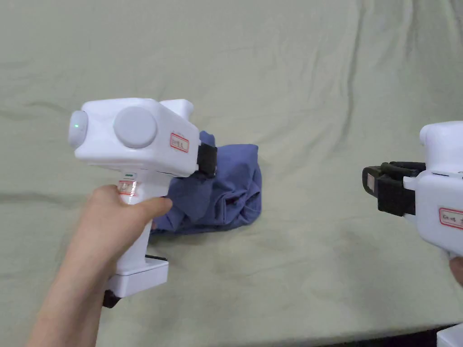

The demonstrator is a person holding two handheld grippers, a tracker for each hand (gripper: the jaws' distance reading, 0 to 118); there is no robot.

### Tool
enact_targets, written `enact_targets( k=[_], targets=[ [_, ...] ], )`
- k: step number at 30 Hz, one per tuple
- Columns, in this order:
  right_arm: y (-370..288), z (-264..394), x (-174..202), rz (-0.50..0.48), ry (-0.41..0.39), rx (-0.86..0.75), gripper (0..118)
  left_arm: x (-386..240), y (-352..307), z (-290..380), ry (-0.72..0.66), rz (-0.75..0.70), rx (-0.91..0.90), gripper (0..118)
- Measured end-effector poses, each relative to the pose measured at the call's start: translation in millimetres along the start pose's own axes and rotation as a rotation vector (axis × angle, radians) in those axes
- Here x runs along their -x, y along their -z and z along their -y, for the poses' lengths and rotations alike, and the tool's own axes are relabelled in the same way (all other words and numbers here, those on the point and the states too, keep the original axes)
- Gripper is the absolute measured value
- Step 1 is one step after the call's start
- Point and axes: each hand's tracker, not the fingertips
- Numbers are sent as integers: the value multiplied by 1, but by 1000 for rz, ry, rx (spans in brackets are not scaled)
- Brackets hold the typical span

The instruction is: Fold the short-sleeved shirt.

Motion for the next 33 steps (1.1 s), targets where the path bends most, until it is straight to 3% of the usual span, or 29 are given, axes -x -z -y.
enact_targets(
  k=[3, 4, 5, 6, 7, 11, 14, 15, 16, 17, 18, 21, 27, 29, 33],
  targets=[
    [-5, 4, -8, 35, 5, 19, 2, -10, 34, -14, -7, 24, 37, 15],
    [-8, 6, -11, 42, 11, 21, 2, -7, 40, -17, -48, 45, 54, 23],
    [-10, 8, -13, 44, 15, 24, 2, -3, 45, -19, -96, 101, 70, 42],
    [-12, 10, -16, 46, 21, 25, 2, 1, 44, -19, -147, 203, 78, 75],
    [-12, 12, -20, 47, 29, 26, 2, 3, 34, -18, -161, 242, 61, 80],
    [-8, 17, -26, 55, 46, 35, 2, 6, -35, -4, -38, 118, -64, 80],
    [-2, 17, -25, 50, 47, 44, 2, 8, -67, 9, 8, -88, -151, 80],
    [-1, 17, -22, 46, 44, 48, 2, 5, -66, 13, 61, -119, -158, 74],
    [-1, 17, -20, 44, 41, 50, 2, 0, -56, 13, 129, -115, -131, 53],
    [-2, 18, -18, 43, 39, 49, 2, -4, -45, 12, 138, -106, -92, 19],
    [-3, 18, -17, 40, 36, 50, 2, -10, -28, 12, 110, -92, -45, 7],
    [-4, 20, -15, 40, 29, 61, 2, -31, 18, 9, 114, 74, 53, 7],
    [-4, 25, -21, 69, 33, 83, 2, -49, 78, 7, 133, 77, 126, 7],
    [-5, 24, -22, 70, 36, 79, 2, -49, 78, 6, 70, 112, 142, 7],
    [-8, 10, -13, 50, 25, 52, 2, -46, 29, 4, 79, 196, 46, 7]
  ],
)
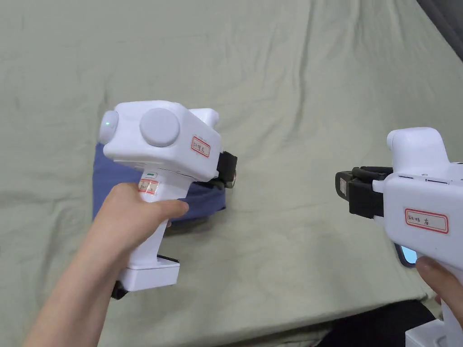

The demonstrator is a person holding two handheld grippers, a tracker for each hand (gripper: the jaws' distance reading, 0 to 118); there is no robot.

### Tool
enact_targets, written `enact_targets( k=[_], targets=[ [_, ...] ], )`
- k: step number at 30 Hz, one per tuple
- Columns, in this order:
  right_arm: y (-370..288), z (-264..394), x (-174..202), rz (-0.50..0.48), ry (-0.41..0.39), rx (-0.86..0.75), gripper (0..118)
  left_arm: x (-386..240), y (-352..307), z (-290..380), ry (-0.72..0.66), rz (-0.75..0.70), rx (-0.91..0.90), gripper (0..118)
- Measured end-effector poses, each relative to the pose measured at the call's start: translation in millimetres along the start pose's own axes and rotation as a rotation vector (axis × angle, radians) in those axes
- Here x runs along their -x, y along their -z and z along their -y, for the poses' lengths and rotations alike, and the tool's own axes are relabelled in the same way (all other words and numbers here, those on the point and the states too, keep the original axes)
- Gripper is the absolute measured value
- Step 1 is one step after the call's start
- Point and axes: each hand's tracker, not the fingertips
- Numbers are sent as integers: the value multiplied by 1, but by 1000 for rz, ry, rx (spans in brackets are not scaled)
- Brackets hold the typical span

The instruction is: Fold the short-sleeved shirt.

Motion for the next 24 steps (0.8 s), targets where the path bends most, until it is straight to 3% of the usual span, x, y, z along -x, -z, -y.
enact_targets(
  k=[2, 5, 10, 12, 13, 14, 15, 16, 17, 18, 19, 20, 21, 24],
  targets=[
    [0, -10, 10, -24, -20, -20, 2, 3, -41, 4, 7, -6, -88, 7],
    [1, -29, 36, -64, -83, -55, 2, 22, -110, 21, 4, -134, -244, 7],
    [44, -56, 94, -164, -179, -50, 2, 82, -173, 52, -174, -327, -308, 7],
    [80, -56, 114, -223, -195, 10, 2, 105, -176, 61, -284, -273, -306, 7],
    [104, -54, 123, -217, -199, 48, 2, 117, -174, 65, -355, -214, -304, 17],
    [126, -52, 131, -220, -205, 86, 2, 127, -171, 68, -411, -143, -293, 37],
    [159, -47, 138, -173, -237, 131, 2, 135, -161, 67, -450, -89, -285, 75],
    [189, -42, 143, -140, -275, 194, 2, 140, -152, 67, -464, -79, -281, 88],
    [214, -34, 143, -105, -304, 278, 2, 142, -145, 65, -449, -88, -272, 88],
    [227, -30, 142, -130, -293, 287, 2, 142, -136, 62, -429, -97, -246, 88],
    [209, -40, 137, -169, -225, 195, 2, 142, -127, 60, -389, -94, -213, 88],
    [201, -48, 135, -184, -199, 201, 2, 142, -120, 58, -364, -99, -201, 88],
    [199, -50, 131, -186, -243, 210, 2, 143, -110, 55, -339, -104, -188, 88],
    [204, -49, 126, -217, -251, 226, 2, 147, -76, 45, -375, -128, -166, 93]
  ],
)
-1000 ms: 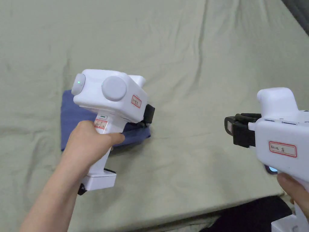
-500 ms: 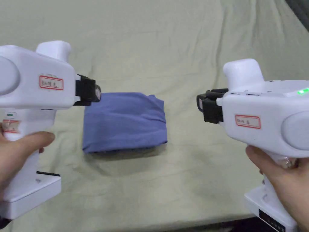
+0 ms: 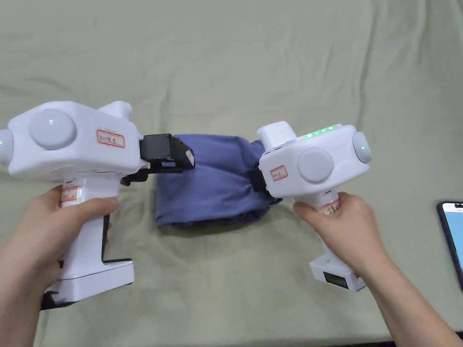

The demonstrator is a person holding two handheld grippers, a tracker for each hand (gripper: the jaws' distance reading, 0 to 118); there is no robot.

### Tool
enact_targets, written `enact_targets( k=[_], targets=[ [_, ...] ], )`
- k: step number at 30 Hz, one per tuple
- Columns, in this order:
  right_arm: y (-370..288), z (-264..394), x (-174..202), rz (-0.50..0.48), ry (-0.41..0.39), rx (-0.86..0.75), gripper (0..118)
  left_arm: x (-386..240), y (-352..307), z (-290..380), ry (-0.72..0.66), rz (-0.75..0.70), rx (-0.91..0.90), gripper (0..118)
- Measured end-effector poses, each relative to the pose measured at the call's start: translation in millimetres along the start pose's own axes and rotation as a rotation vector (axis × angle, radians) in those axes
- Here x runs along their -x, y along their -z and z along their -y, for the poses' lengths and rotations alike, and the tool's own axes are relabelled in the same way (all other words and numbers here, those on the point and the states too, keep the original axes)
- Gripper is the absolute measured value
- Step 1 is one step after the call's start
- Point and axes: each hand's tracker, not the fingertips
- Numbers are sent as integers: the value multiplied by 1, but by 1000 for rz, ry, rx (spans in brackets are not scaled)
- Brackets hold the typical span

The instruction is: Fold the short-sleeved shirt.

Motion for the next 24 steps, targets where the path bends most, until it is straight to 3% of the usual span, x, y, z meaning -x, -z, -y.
enact_targets(
  k=[3, 5, 6, 9, 16, 24],
  targets=[
    [-1, 5, -4, -22, 18, -15, 2, -7, 39, 1, 3, 51, 121, 99],
    [-2, 7, -5, -31, 22, -26, 2, -11, 38, 0, 21, 19, 111, 100],
    [-4, 10, -6, -38, 16, -35, 2, -9, 28, -1, 55, 52, 65, 95],
    [-18, 10, 1, -78, 10, -90, 2, 9, 10, -8, -17, 192, 64, 39],
    [-45, -12, 50, -139, -47, -182, 2, 53, -43, -20, 34, 74, 33, 37],
    [-46, -48, 129, -180, -131, -208, 2, 190, -156, -26, -25, -254, 4, 37]
  ],
)
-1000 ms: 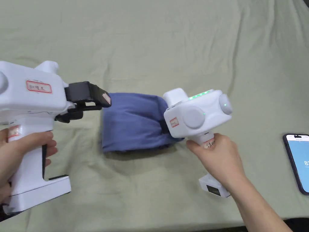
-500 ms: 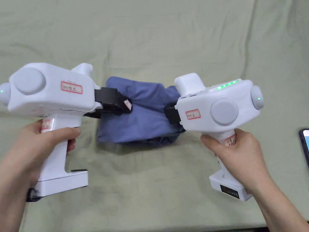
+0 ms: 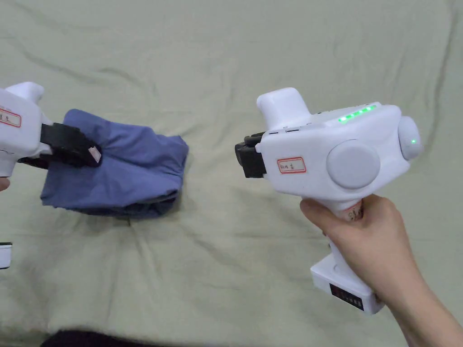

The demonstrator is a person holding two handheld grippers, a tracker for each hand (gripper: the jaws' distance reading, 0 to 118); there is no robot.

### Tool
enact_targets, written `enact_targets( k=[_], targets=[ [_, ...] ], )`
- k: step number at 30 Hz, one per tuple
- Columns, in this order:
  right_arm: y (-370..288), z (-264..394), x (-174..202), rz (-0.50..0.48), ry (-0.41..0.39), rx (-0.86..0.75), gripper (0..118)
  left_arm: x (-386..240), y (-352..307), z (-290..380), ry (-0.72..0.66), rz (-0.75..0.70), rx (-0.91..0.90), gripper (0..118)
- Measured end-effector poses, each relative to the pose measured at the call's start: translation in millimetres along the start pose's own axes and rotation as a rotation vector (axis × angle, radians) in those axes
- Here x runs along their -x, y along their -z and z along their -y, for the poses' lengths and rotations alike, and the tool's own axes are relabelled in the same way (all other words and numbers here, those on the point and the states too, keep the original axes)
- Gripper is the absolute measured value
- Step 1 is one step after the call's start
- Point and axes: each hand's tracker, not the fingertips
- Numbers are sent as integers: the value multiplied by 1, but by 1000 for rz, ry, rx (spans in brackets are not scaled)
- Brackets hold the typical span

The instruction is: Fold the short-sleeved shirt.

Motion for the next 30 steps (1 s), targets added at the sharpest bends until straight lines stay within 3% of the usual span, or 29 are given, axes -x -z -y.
enact_targets(
  k=[6, 11, 13, 14, 20, 21, 22, 23, 24, 27, 30],
  targets=[
    [27, -20, 51, -25, -49, 2, 2, 94, -18, -12, -32, -185, 71, 37],
    [41, -26, 70, -54, -51, 12, 2, 128, -14, -9, -80, -273, 30, 38],
    [39, -25, 70, -65, -44, 13, 2, 131, -15, -2, -96, -390, 12, 93],
    [36, -25, 68, -65, -44, 13, 2, 132, -20, 3, -47, -381, -34, 111],
    [-3, -15, 38, -6, -29, -25, 2, 98, -86, 26, 76, -519, -234, 114],
    [-15, -13, 31, 10, -18, -43, 2, 86, -100, 29, 97, -468, -263, 110],
    [-28, -11, 22, 38, -15, -70, 2, 72, -113, 33, 153, -400, -340, 95],
    [-40, -9, 15, 72, -11, -91, 2, 57, -123, 36, 185, -379, -397, 61],
    [-56, -6, 7, 109, -10, -112, 2, 40, -128, 36, 152, -416, -434, 0],
    [-108, 0, -18, 223, 5, -198, 2, -12, -152, 38, 119, -317, -573, 0],
    [-161, 3, -41, 323, 11, -276, 2, -77, -168, 48, 162, -314, -753, 0]
  ],
)
